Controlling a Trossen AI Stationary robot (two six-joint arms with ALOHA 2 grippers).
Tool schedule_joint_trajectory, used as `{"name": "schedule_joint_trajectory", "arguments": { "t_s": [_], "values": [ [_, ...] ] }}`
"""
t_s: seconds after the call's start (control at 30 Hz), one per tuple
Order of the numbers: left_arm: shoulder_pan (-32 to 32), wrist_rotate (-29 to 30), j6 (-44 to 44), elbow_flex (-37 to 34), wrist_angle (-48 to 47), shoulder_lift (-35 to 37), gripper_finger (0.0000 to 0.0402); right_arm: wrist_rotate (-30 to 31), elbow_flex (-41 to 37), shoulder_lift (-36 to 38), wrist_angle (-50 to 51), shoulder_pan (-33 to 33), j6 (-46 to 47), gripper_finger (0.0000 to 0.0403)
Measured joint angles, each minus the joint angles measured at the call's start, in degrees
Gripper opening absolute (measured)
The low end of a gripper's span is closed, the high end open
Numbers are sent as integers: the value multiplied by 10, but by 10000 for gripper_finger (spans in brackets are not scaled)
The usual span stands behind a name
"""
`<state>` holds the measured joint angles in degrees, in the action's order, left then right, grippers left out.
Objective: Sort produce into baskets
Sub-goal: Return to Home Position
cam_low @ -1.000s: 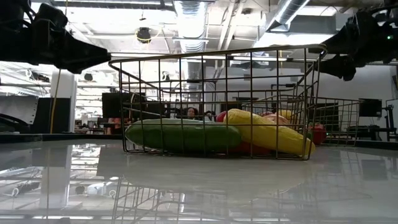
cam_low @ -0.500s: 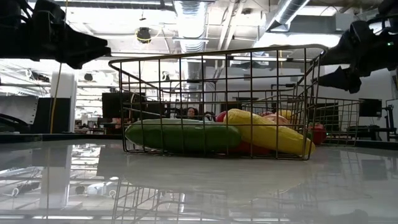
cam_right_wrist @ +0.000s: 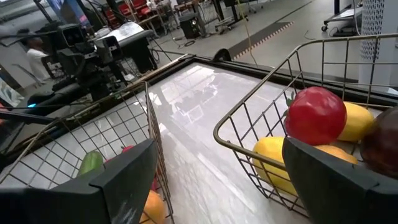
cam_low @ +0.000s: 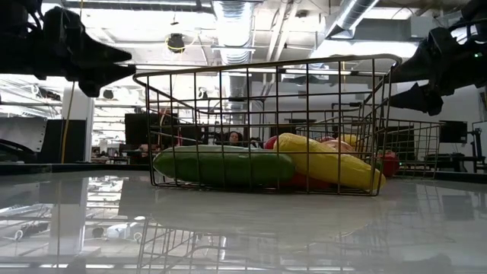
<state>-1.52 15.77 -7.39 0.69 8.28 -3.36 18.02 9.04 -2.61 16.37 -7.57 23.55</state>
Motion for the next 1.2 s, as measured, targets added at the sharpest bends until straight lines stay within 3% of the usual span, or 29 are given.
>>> {"name": "schedule_joint_trajectory", "arguments": {
  "t_s": [0.17, 0.4, 1.2],
  "values": [
    [0, -1, 55, 0, -52, 0, 224, 0, 0, 0, 0, 0, 0, 370],
    [0, -3, 97, 0, -52, -5, 224, 0, 0, 0, 0, 0, 0, 370],
    [0, -4, 98, 0, -52, -5, 224, 0, 0, 0, 0, 0, 0, 370]
  ]
}}
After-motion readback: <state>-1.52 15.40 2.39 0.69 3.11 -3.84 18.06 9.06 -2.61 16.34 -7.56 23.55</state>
